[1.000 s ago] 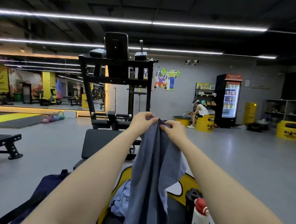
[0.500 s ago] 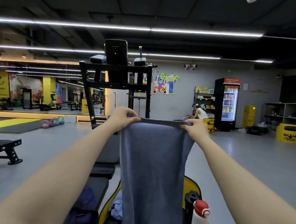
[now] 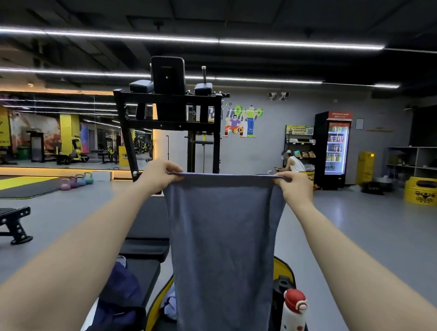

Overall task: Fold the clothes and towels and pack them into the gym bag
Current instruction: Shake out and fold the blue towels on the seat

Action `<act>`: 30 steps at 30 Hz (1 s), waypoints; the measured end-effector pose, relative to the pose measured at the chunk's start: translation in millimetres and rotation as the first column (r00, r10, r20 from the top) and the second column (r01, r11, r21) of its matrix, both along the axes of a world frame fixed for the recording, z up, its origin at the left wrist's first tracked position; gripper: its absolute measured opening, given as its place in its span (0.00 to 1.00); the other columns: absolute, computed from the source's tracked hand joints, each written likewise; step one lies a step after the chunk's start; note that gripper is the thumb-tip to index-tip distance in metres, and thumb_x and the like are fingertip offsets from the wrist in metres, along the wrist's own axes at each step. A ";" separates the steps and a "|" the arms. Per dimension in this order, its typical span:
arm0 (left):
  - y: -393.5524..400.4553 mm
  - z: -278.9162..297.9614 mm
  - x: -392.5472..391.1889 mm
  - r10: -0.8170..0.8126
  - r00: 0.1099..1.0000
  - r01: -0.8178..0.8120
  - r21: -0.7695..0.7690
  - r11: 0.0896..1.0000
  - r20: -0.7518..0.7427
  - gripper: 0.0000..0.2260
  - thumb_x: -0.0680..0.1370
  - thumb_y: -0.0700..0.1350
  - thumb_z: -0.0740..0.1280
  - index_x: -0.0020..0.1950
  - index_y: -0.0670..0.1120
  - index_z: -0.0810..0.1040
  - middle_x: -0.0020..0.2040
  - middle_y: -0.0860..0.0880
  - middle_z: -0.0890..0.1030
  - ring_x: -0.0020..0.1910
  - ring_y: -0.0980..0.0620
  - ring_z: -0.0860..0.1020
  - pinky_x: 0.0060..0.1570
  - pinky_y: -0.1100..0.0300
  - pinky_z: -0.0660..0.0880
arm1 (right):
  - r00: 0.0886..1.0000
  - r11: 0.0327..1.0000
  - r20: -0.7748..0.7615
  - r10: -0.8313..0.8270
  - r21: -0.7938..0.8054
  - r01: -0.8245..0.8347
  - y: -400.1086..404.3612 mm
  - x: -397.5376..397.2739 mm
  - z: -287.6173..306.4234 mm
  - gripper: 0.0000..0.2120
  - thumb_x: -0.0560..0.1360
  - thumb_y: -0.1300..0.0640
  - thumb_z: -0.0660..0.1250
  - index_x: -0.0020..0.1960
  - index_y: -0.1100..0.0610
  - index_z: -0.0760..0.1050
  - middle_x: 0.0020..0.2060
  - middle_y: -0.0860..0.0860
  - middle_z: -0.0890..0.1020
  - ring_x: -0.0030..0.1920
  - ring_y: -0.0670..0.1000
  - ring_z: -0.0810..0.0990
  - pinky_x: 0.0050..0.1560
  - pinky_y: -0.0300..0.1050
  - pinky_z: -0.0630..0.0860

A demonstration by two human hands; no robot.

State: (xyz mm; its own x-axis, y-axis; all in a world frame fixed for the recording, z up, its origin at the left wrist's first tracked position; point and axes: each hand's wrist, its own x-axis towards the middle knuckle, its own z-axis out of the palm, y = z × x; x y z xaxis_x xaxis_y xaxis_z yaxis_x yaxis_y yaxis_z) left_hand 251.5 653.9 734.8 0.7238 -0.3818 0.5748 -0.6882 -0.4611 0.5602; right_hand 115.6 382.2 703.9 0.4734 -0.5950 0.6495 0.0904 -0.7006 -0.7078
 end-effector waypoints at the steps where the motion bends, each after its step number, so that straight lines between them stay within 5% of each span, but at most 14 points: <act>1: -0.7 0.4 -0.8 0.014 1.000 -0.013 -0.061 0.998 0.008 0.08 0.76 0.39 0.69 0.54 0.41 0.82 0.49 0.45 0.79 0.49 0.50 0.75 0.46 0.56 0.71 | 1.000 1.000 0.007 -0.009 -0.010 0.009 -0.2 -2.9 0.9 0.08 0.75 0.60 0.69 0.53 0.60 0.83 0.50 0.56 0.84 0.55 0.55 0.78 0.46 0.37 0.66; 7: -8.5 5.0 -6.5 0.056 0.995 -0.038 -0.203 0.978 0.085 0.08 0.77 0.40 0.67 0.55 0.41 0.81 0.51 0.44 0.81 0.51 0.50 0.75 0.48 0.62 0.67 | 0.999 0.998 0.033 -0.012 -0.066 0.014 -1.2 -16.3 10.4 0.11 0.79 0.63 0.63 0.58 0.61 0.81 0.55 0.58 0.82 0.58 0.56 0.77 0.42 0.31 0.63; 16: -5.5 12.8 -18.2 0.103 0.988 -0.063 -0.305 0.950 0.118 0.09 0.77 0.43 0.68 0.54 0.41 0.82 0.50 0.43 0.81 0.50 0.52 0.74 0.47 0.63 0.66 | 0.985 0.997 0.166 -0.042 -0.053 0.051 -0.4 -28.7 23.7 0.09 0.77 0.60 0.67 0.54 0.62 0.82 0.40 0.52 0.79 0.45 0.49 0.74 0.34 0.25 0.65; 22: -8.2 -2.8 -14.4 0.070 0.996 -0.053 -0.278 0.959 0.051 0.09 0.77 0.41 0.68 0.56 0.41 0.81 0.54 0.43 0.81 0.55 0.48 0.76 0.51 0.62 0.68 | 0.999 0.999 0.039 -0.029 -0.022 0.030 -2.8 -21.5 9.8 0.11 0.79 0.61 0.64 0.59 0.62 0.79 0.57 0.58 0.81 0.61 0.57 0.75 0.47 0.33 0.63; 30: -20.5 -45.2 13.3 0.060 0.996 -0.070 -0.178 0.982 -0.060 0.08 0.76 0.40 0.68 0.54 0.40 0.82 0.53 0.43 0.82 0.51 0.52 0.75 0.48 0.65 0.67 | 0.995 0.998 -0.104 -0.002 0.062 0.008 -18.2 9.4 -45.1 0.11 0.78 0.61 0.64 0.59 0.62 0.80 0.57 0.58 0.81 0.60 0.57 0.76 0.53 0.38 0.67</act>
